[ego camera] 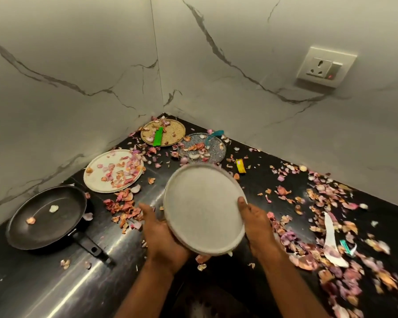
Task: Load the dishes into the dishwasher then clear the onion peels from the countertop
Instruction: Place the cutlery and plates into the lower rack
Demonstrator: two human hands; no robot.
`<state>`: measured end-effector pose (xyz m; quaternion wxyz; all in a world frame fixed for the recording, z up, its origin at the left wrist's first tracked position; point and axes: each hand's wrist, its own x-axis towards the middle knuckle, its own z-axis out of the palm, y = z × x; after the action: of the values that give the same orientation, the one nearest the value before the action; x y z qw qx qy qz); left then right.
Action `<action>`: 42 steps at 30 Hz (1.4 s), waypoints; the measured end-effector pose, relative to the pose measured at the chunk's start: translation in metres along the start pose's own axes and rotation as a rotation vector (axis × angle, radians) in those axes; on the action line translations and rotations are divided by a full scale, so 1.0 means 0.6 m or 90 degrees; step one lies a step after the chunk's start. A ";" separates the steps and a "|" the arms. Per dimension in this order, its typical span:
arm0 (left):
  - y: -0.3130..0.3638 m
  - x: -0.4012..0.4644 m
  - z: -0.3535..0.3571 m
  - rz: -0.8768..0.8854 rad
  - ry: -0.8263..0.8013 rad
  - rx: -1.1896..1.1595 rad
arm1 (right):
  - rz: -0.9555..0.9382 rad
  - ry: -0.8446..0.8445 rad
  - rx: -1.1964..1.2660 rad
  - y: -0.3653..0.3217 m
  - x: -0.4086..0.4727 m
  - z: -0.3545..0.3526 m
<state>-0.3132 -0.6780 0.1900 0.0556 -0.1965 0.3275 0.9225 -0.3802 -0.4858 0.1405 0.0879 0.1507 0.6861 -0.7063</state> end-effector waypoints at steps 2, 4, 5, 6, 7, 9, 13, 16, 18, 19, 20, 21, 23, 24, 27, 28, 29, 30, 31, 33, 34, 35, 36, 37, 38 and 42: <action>0.001 0.000 0.016 -0.014 -0.037 0.023 | 0.012 0.019 0.025 0.001 -0.012 0.005; 0.004 0.010 0.023 -0.001 -0.094 0.075 | 0.026 0.026 0.022 0.006 -0.027 -0.001; 0.007 0.011 0.028 -0.004 -0.121 0.120 | 0.030 0.037 0.019 0.009 -0.032 -0.007; 0.007 0.016 0.031 -0.022 -0.136 0.164 | 0.030 0.057 0.024 0.015 -0.040 -0.016; 0.007 0.022 0.032 -0.044 -0.141 0.198 | 0.025 0.083 0.033 0.021 -0.045 -0.027; -0.004 0.033 0.035 -0.064 -0.146 0.249 | 0.014 0.144 0.067 0.031 -0.063 -0.052; -0.053 0.041 0.035 -0.086 -0.142 0.350 | 0.011 0.269 0.097 0.061 -0.113 -0.109; -0.099 0.024 0.045 -0.118 -0.192 0.426 | 0.010 0.331 0.112 0.086 -0.157 -0.155; -0.125 0.002 0.058 -0.123 -0.250 0.482 | 0.003 0.379 0.145 0.100 -0.187 -0.186; -0.138 -0.010 0.062 -0.128 -0.268 0.507 | -0.002 0.404 0.147 0.106 -0.202 -0.201; -0.149 -0.020 0.063 -0.133 -0.285 0.531 | -0.003 0.431 0.138 0.110 -0.214 -0.212; -0.162 -0.034 0.067 -0.139 -0.306 0.556 | -0.007 0.458 0.123 0.116 -0.230 -0.228; -0.190 -0.059 0.074 -0.146 -0.343 0.607 | -0.012 0.497 0.098 0.127 -0.264 -0.261; -0.205 -0.071 0.078 -0.148 -0.358 0.633 | -0.014 0.517 0.095 0.130 -0.281 -0.279; -0.257 -0.113 0.085 -0.158 -0.404 0.695 | -0.030 0.568 0.094 0.141 -0.345 -0.338; -0.281 -0.131 0.086 -0.167 -0.409 0.714 | -0.027 0.576 0.090 0.150 -0.374 -0.362; -0.304 -0.151 0.085 -0.177 -0.412 0.731 | -0.021 0.579 0.084 0.159 -0.403 -0.383; -0.325 -0.169 0.084 -0.182 -0.419 0.753 | -0.012 0.581 0.085 0.171 -0.429 -0.402; -0.354 -0.192 0.081 -0.185 -0.434 0.778 | -0.006 0.589 0.088 0.187 -0.461 -0.425; -0.411 -0.231 0.074 -0.173 -0.472 0.836 | -0.005 0.616 0.096 0.217 -0.519 -0.465; -0.436 -0.251 0.071 -0.165 -0.499 0.867 | 0.002 0.627 0.097 0.234 -0.547 -0.483; -0.456 -0.267 0.069 -0.153 -0.530 0.901 | 0.015 0.631 0.097 0.249 -0.571 -0.496; -0.480 -0.285 0.068 -0.140 -0.566 0.940 | 0.031 0.636 0.098 0.266 -0.600 -0.511; -0.500 -0.302 0.069 -0.125 -0.606 0.978 | 0.048 0.637 0.098 0.282 -0.628 -0.523; -0.521 -0.317 0.073 -0.112 -0.648 1.014 | 0.065 0.634 0.103 0.299 -0.656 -0.536; -0.593 -0.354 0.099 -0.056 -0.780 1.143 | 0.117 0.635 0.098 0.376 -0.730 -0.575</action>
<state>-0.0555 -0.3579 0.1094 0.3656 0.3978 0.7916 0.2854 0.1375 -0.1885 0.0695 -0.1998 0.5347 0.5746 -0.5865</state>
